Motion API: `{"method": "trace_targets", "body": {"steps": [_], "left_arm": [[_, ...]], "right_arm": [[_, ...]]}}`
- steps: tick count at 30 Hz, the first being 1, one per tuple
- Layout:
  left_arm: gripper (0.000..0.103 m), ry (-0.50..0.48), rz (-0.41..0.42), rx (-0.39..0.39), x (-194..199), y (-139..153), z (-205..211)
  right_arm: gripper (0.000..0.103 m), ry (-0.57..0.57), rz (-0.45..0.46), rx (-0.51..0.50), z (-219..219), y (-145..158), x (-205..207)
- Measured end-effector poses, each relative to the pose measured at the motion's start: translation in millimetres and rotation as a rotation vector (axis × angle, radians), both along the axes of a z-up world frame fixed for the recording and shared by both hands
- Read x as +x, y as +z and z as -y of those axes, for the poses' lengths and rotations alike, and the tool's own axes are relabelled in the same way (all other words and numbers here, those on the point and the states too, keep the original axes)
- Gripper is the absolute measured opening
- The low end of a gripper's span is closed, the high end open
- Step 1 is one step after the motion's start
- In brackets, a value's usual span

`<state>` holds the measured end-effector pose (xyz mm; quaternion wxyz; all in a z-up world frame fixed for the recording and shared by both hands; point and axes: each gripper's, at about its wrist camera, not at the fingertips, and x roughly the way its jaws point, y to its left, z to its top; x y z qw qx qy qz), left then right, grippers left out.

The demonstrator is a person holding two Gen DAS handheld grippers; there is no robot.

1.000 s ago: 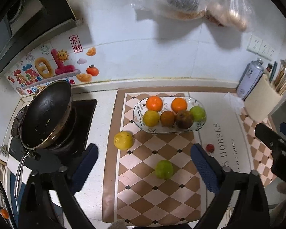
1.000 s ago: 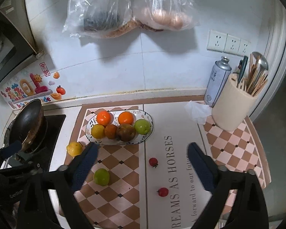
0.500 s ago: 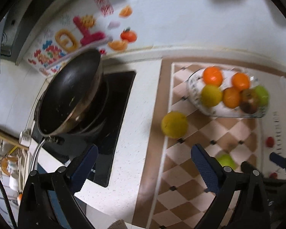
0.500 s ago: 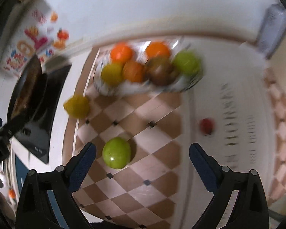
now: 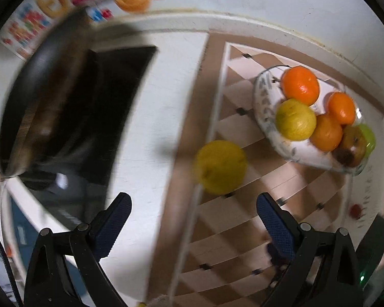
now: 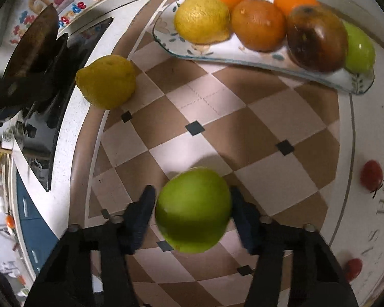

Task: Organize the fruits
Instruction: 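Grasp the yellow lemon with the left gripper while the right gripper grasps the green apple, then carry the lemon and green apple onto the plate and open both grippers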

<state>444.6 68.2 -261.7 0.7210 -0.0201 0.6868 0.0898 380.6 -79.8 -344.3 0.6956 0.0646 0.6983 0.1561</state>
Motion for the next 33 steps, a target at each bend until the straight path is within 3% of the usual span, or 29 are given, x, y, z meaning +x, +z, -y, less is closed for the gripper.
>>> {"method": "trace_targets", "body": {"steps": [7,10,13,15,16,26,33], "left_arm": [[0.1,0.05,-0.148,-0.139,29.9,-56.1,-5.8],[0.097,0.123,-0.193,-0.168,32.5,-66.8,-7.7],[0.084,0.116,-0.183,-0.174,33.7,-71.4,-3.2],[0.065,0.105,-0.195,-0.169,32.5,-75.0,1.2],[0.063,0.1,-0.195,-0.156,31.9,-76.2,2.9],[0.06,0.115,-0.147,-0.157,23.9,-71.0,-4.7],[0.06,0.111,-0.088,-0.202,9.6,-33.7,-0.7]], "right_arm": [[0.058,-0.039,-0.008,0.0,27.6,4.3,12.7],[0.058,-0.048,-0.007,-0.007,34.5,6.7,16.2],[0.058,-0.056,-0.015,-0.012,40.6,4.7,20.2],[0.058,-0.059,-0.023,-0.012,49.2,3.7,23.6],[0.058,-0.058,-0.028,-0.012,49.6,2.6,23.6],[0.058,-0.032,-0.052,-0.01,50.7,-2.8,23.2],[0.058,-0.068,-0.088,0.035,65.3,-2.3,20.5]]}}
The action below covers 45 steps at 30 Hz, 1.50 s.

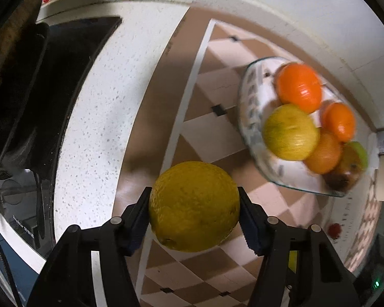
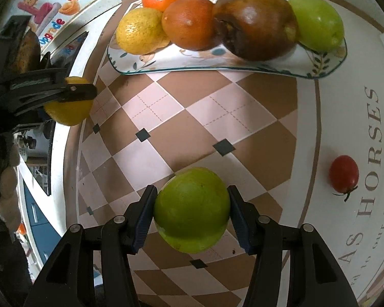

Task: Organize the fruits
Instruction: 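Carry the lemon and green apple onto the plate and open both grippers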

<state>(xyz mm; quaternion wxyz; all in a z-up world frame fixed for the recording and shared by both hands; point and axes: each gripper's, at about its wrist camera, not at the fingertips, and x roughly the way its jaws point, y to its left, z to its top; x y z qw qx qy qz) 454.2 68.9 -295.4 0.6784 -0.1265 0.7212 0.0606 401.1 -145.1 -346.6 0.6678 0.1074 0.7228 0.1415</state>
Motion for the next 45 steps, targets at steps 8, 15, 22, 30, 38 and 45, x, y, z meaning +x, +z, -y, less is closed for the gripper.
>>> {"method": "trace_targets", "body": {"steps": [8,15,22,30,38,45], "left_arm": [[0.06,-0.016,0.126,-0.1,37.5,72.3,11.0],[0.06,0.003,0.074,-0.166,109.6,51.8,16.4],[0.06,0.068,-0.076,-0.199,134.7,-1.7,13.2],[0.06,0.09,-0.127,-0.209,131.5,-21.8,12.8],[0.06,0.089,-0.151,-0.197,134.8,-33.2,15.3],[0.091,0.097,-0.135,-0.23,139.2,-26.5,15.6]], "right_arm": [[0.058,-0.13,0.056,0.129,46.0,50.3,31.9],[0.058,-0.205,0.243,0.063,94.7,102.6,125.5],[0.058,-0.205,0.186,-0.032,108.3,66.1,190.5],[0.058,-0.177,0.115,-0.085,106.6,26.8,212.4],[0.059,-0.162,0.068,-0.097,101.9,10.9,216.5],[0.081,-0.167,0.066,-0.099,99.4,17.9,215.0]]}}
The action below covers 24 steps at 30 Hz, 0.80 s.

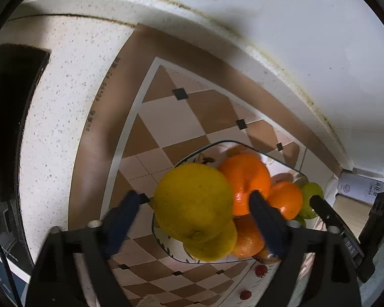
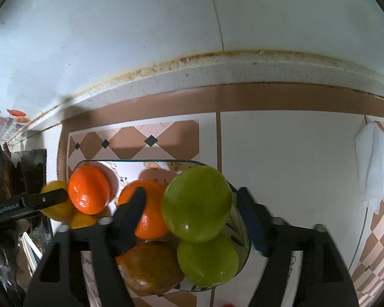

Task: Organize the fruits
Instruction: 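Carry the lemon and green apple onto the plate and open both grippers, then lift both grippers up away from the plate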

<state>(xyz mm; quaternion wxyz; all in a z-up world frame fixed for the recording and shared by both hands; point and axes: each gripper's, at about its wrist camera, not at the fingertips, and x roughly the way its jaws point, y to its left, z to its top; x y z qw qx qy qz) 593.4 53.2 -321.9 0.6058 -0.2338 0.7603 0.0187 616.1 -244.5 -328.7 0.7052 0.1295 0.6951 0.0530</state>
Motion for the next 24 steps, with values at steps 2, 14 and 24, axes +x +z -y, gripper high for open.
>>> {"method": "trace_targets", "body": {"steps": [2,14,24], "left_arm": [[0.091,-0.013,0.01,0.019,0.3,5.4,0.9],[0.092,-0.181,0.124,0.22,-40.8,52.4,21.8],[0.092,-0.289,0.388,0.338,-100.0,116.9,44.4]], "right_arm": [[0.082,0.013,0.003,-0.02,-1.5,5.8,-1.4],[0.095,0.065,0.07,-0.148,-14.9,48.5,-44.8],[0.095,0.059,0.183,-0.191,-21.2,97.9,-105.2]]}}
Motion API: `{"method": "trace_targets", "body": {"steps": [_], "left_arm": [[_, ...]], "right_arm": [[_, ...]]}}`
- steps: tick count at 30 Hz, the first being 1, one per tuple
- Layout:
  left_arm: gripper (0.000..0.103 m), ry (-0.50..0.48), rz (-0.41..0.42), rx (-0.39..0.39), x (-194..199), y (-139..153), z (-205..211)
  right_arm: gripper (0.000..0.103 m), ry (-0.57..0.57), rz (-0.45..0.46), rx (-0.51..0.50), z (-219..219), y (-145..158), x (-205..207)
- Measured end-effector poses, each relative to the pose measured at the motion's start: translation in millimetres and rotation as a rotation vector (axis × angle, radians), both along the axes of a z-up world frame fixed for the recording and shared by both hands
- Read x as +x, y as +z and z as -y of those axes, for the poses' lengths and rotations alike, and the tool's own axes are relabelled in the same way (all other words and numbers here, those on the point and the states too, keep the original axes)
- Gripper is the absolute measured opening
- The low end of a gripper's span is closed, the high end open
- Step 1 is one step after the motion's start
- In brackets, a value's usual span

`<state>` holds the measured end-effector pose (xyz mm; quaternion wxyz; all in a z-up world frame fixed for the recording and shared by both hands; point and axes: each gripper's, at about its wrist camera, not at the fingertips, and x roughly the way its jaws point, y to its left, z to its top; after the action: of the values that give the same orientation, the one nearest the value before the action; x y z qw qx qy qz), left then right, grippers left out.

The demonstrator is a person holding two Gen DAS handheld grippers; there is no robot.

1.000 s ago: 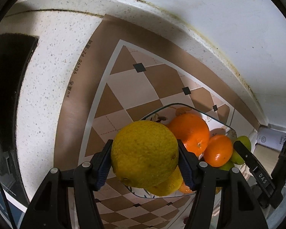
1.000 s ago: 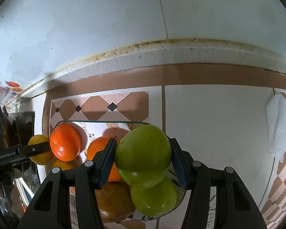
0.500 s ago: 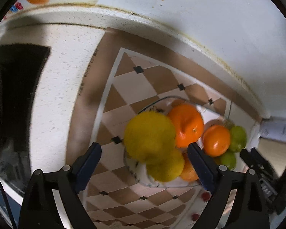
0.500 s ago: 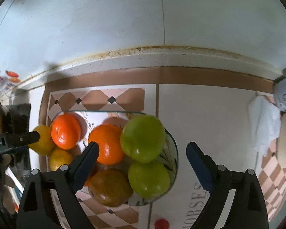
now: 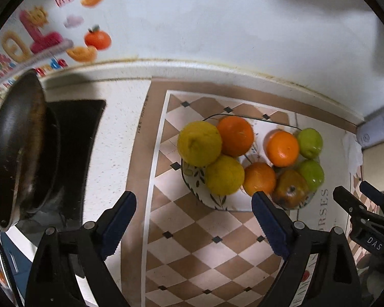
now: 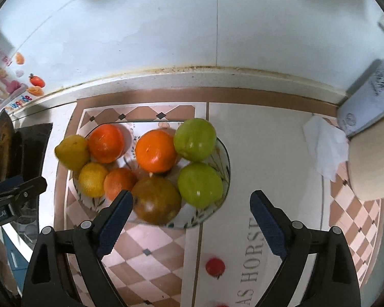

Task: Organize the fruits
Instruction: 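Lift both grippers up away from the plate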

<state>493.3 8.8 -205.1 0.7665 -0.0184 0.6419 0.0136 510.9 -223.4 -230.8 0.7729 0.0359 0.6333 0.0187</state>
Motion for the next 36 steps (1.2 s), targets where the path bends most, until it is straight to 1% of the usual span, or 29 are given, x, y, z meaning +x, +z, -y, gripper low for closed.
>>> {"method": "trace_targets", "body": {"steps": [7,13,17,22,29,32,36], "left_arm": [[0.092,-0.044,0.141,0.029,-43.3,49.2,9.6],[0.092,-0.079,0.233,0.023,-79.7,86.8,15.9],[0.092,-0.092,0.297,0.006,-103.4,108.8,18.3],[0.092,-0.105,0.369,0.003,-129.9,133.8,19.8],[0.092,-0.125,0.438,0.0,-160.2,158.1,22.1],[0.092,-0.131,0.447,-0.01,-169.6,163.1,22.5],[0.092,-0.136,0.459,-0.02,-179.7,167.0,23.3]], "right_arm": [[0.095,-0.008,0.117,-0.019,-5.1,54.4,-54.4],[0.095,-0.019,0.203,-0.021,-9.0,101.2,-96.4],[0.095,-0.026,0.259,-0.03,-11.2,130.6,-125.7],[0.095,-0.037,0.316,-0.034,-13.7,159.0,-159.3],[0.095,-0.065,0.378,-0.021,-11.8,191.4,-198.7],[0.095,-0.069,0.404,-0.039,-13.2,201.4,-211.3],[0.095,-0.078,0.414,-0.034,-14.0,210.2,-223.6]]}}
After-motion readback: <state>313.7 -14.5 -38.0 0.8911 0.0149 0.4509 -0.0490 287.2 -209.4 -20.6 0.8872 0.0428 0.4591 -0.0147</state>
